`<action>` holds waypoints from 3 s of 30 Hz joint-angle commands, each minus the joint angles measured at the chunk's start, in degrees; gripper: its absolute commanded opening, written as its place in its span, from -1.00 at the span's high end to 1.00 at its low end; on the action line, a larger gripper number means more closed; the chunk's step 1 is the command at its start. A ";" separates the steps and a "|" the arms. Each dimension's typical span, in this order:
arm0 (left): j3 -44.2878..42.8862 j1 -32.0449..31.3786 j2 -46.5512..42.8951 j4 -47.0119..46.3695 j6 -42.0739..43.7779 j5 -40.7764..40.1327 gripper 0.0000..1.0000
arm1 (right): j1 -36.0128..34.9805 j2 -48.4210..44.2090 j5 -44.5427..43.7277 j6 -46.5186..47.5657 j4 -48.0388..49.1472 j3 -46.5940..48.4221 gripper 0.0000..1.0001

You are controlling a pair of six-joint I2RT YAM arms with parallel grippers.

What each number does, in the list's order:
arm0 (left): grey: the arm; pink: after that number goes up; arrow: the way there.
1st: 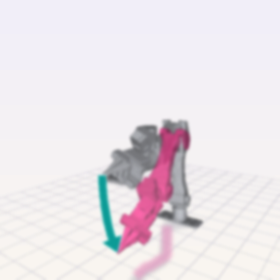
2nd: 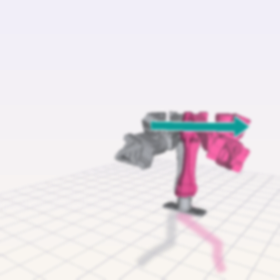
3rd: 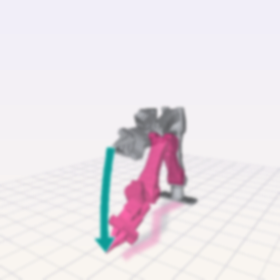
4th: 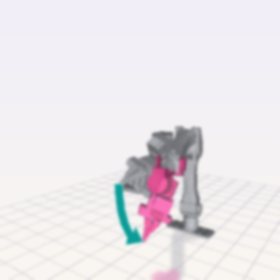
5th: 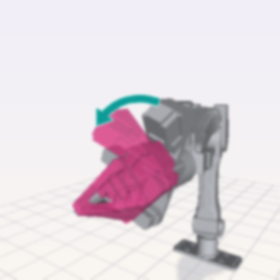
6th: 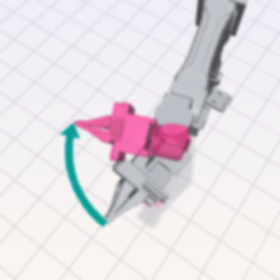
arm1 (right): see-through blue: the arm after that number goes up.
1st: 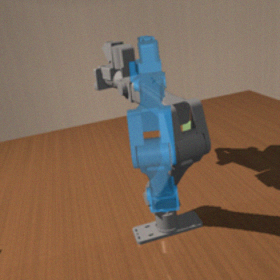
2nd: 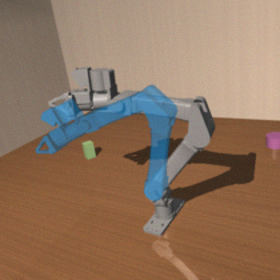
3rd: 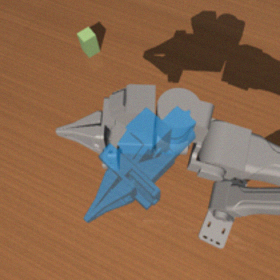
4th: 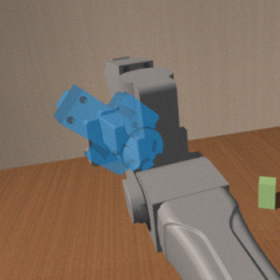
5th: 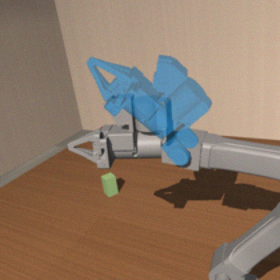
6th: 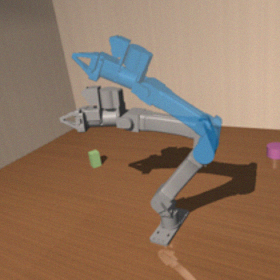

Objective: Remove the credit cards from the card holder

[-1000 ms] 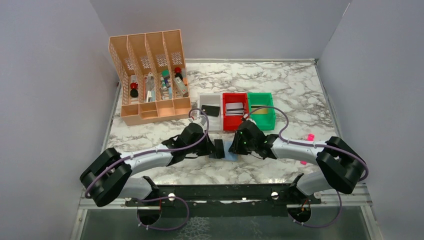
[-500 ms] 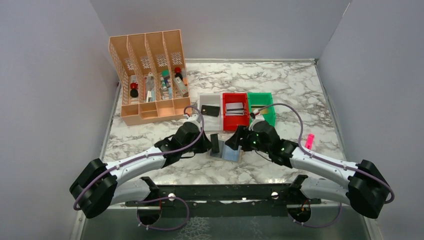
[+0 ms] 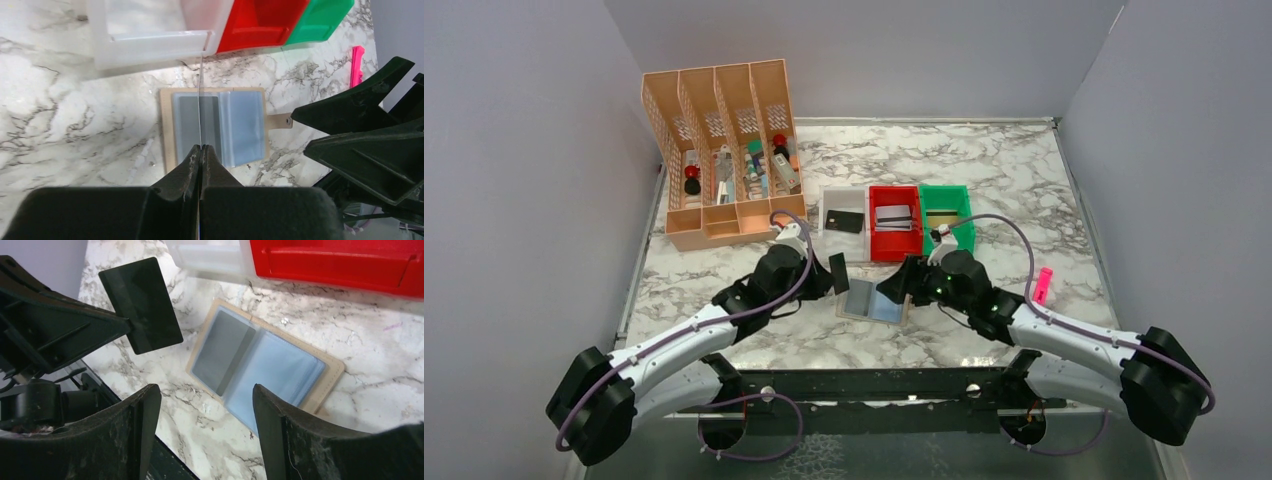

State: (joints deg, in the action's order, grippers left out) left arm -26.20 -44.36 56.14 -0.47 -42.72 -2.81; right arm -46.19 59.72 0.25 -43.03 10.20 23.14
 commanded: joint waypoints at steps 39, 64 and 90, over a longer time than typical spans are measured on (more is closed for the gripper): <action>4.31 12.02 -3.10 -23.03 5.04 45.65 1.00 | 10.77 16.21 49.58 -7.17 40.39 0.39 0.63; -5.63 12.02 -6.38 9.39 11.41 11.38 -0.78 | 11.13 8.45 29.76 13.13 5.48 11.50 0.98; -12.91 12.02 -16.02 29.58 17.83 -22.64 -0.98 | -5.37 41.81 -24.07 51.17 -17.02 52.26 0.98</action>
State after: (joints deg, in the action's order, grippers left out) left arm -38.17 -32.42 40.82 27.07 -25.85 -20.88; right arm -51.03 97.36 -16.10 0.78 -5.89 70.65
